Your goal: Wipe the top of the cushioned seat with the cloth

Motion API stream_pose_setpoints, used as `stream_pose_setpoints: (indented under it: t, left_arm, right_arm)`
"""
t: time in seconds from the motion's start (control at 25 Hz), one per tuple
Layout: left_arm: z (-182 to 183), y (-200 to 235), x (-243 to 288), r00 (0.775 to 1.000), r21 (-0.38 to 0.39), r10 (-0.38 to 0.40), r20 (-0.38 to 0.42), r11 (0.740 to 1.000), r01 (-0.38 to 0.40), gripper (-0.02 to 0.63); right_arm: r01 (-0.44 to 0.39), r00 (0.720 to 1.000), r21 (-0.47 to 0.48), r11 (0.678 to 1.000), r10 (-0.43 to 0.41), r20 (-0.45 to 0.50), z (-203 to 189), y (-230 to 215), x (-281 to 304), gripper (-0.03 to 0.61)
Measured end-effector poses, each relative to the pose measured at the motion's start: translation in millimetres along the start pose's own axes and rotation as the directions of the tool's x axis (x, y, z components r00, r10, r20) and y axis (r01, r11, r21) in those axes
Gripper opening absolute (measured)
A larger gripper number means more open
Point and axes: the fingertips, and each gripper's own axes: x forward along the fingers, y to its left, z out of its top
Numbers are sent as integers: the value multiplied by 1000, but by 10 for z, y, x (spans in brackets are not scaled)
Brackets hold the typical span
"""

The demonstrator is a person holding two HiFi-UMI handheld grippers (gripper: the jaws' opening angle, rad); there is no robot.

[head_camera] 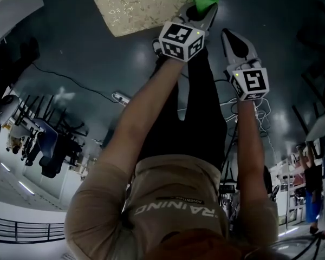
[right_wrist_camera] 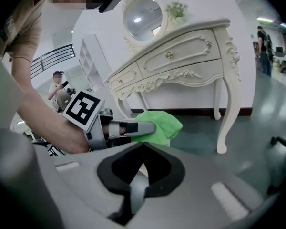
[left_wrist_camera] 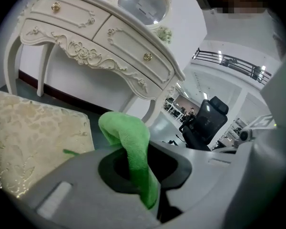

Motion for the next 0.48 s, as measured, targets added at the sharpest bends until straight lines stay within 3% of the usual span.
stream_pose_setpoints:
  t: [0.24, 0.48]
  left_arm:
    - [67, 239, -819, 999, -10, 31, 42, 999, -31, 48]
    - [239, 827, -1981, 989, 5, 118, 94, 993, -119, 48]
  right_arm:
    - [-57, 998, -78, 995, 57, -6, 16, 710, 85, 2]
    - [-112, 994, -126, 986, 109, -27, 69, 1546, 323, 2]
